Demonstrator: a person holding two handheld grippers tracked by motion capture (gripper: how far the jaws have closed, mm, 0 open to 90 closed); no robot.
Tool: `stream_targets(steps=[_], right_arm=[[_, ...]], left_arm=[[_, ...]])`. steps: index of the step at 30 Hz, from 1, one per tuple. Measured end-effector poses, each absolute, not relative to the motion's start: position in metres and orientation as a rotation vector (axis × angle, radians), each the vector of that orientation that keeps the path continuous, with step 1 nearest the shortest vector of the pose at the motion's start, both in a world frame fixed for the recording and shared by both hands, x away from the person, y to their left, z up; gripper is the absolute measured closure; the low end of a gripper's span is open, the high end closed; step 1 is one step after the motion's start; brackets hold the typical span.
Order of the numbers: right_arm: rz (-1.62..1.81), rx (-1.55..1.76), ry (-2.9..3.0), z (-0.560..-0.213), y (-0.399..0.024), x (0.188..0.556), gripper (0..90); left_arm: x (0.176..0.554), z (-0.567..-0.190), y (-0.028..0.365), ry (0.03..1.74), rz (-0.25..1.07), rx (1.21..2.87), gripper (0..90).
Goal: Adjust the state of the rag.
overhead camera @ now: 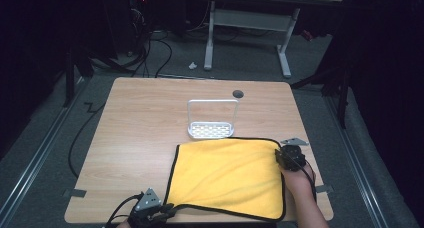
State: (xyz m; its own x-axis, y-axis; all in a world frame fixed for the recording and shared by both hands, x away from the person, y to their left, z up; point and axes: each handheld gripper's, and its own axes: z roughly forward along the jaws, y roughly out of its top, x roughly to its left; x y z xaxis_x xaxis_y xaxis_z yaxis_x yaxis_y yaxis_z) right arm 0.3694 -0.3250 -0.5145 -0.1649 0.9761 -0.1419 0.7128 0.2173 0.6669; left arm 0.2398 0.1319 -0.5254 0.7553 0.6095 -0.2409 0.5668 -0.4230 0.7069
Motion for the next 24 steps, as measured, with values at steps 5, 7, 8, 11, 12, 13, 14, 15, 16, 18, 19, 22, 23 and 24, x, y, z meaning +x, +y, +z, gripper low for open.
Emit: stream_targets(steps=[5, 7, 8, 11, 12, 13, 14, 15, 16, 18, 19, 22, 23, 24], right_arm=[[0.738, 1.465, 1.960, -0.501, -0.311, 0.347, 72.2], [0.778, 1.446, 1.975, -0.503, -0.305, 0.325, 71.7], [0.783, 1.443, 1.982, -0.504, -0.305, 0.318, 71.7], [0.779, 1.437, 1.991, -0.508, -0.304, 0.309, 71.4], [0.769, 1.430, 1.995, -0.512, -0.303, 0.304, 71.3], [0.765, 1.428, 1.997, -0.514, -0.303, 0.302, 71.2], [0.758, 1.432, 2.003, -0.518, -0.304, 0.299, 71.0], [0.751, 1.435, 2.003, -0.520, -0.304, 0.298, 71.0], [0.751, 1.435, 2.003, -0.520, -0.304, 0.298, 71.0], [0.768, 1.451, 2.008, -0.525, -0.307, 0.298, 70.9], [0.768, 1.451, 2.008, -0.525, -0.307, 0.298, 70.9], [0.776, 1.459, 2.003, -0.525, -0.308, 0.298, 71.3], [0.777, 1.446, 2.004, -0.526, -0.308, 0.298, 71.5], [0.780, 1.451, 2.002, -0.526, -0.308, 0.298, 71.9]], left_arm=[[0.243, -0.516, 0.142, 0.885, 0.077, 2.050, 55.2], [0.246, -0.512, 0.146, 0.895, 0.057, 1.986, 50.8], [0.245, -0.510, 0.145, 0.893, 0.081, 1.980, 49.9], [0.250, -0.509, 0.144, 0.908, 0.119, 1.967, 49.7], [0.254, -0.509, 0.144, 0.915, 0.125, 1.958, 50.0], [0.261, -0.510, 0.144, 0.921, 0.128, 1.946, 50.0], [0.278, -0.511, 0.146, 0.947, 0.152, 1.921, 50.1], [0.278, -0.511, 0.146, 0.947, 0.152, 1.921, 50.6], [0.288, -0.512, 0.146, 0.954, 0.168, 1.916, 50.6], [0.322, -0.513, 0.141, 0.984, 0.172, 1.899, 51.2], [0.322, -0.513, 0.141, 0.984, 0.172, 1.899, 50.9], [0.359, -0.513, 0.132, 1.046, 0.177, 1.847, 49.1], [0.371, -0.512, 0.128, 1.062, 0.196, 1.841, 47.5], [0.385, -0.511, 0.122, 1.082, 0.208, 1.833, 45.4]])
